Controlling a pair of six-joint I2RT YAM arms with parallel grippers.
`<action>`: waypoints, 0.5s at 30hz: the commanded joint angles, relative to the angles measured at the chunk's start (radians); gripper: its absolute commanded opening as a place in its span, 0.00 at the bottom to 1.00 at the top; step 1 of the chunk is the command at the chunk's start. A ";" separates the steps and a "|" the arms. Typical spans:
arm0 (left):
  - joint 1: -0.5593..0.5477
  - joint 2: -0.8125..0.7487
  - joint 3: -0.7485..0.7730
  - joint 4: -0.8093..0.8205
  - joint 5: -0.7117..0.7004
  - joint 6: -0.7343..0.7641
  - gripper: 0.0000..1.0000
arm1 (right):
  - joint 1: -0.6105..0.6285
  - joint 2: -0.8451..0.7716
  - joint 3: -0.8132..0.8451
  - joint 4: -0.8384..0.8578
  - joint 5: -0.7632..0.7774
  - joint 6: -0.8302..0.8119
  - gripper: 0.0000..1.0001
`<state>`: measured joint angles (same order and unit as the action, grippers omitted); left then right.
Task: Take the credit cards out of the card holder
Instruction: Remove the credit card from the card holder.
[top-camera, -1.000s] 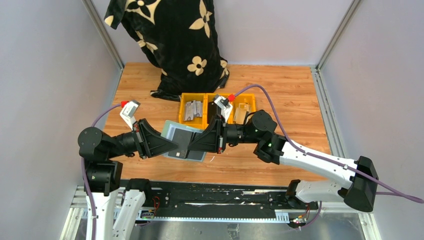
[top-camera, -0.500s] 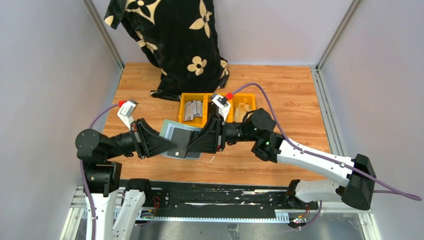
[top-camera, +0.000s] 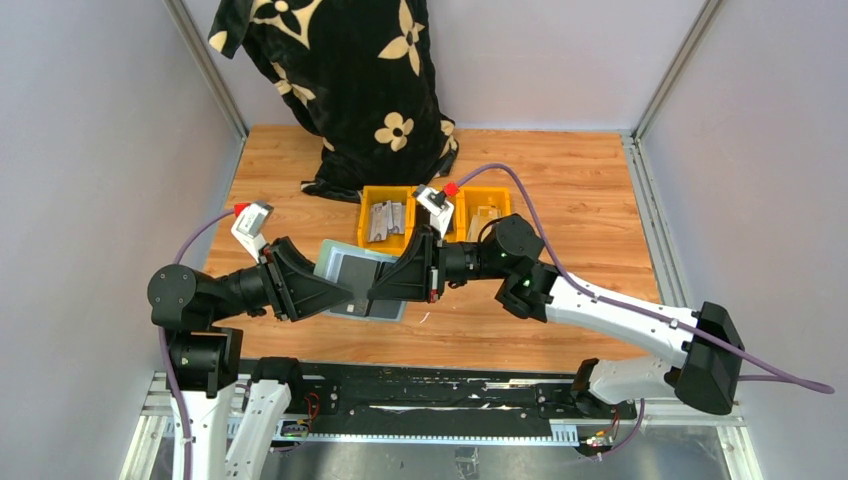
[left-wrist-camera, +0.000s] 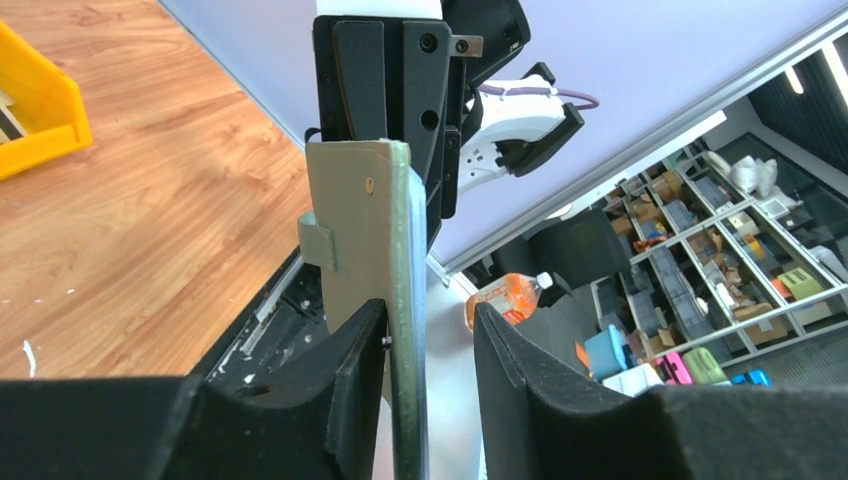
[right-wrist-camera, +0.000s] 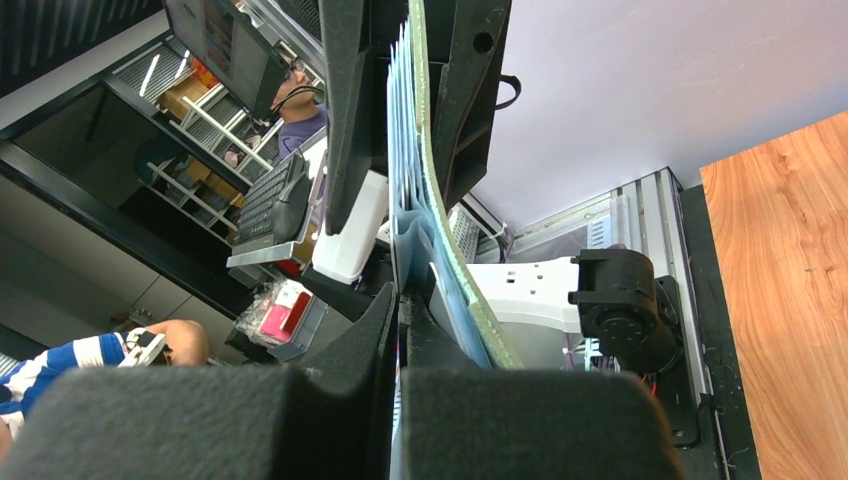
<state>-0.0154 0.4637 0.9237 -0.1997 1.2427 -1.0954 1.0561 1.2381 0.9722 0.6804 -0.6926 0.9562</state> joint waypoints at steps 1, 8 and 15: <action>-0.001 -0.013 -0.020 0.043 -0.014 -0.052 0.42 | 0.010 0.028 0.060 0.045 -0.029 0.008 0.00; -0.001 -0.027 -0.047 0.095 -0.013 -0.093 0.33 | 0.021 0.064 0.093 0.011 -0.045 -0.004 0.00; -0.001 -0.015 -0.039 0.107 0.006 -0.100 0.13 | 0.016 0.017 0.032 -0.028 -0.035 -0.039 0.00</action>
<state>-0.0154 0.4465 0.8730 -0.1291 1.2274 -1.1667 1.0603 1.2873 1.0271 0.6666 -0.7357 0.9520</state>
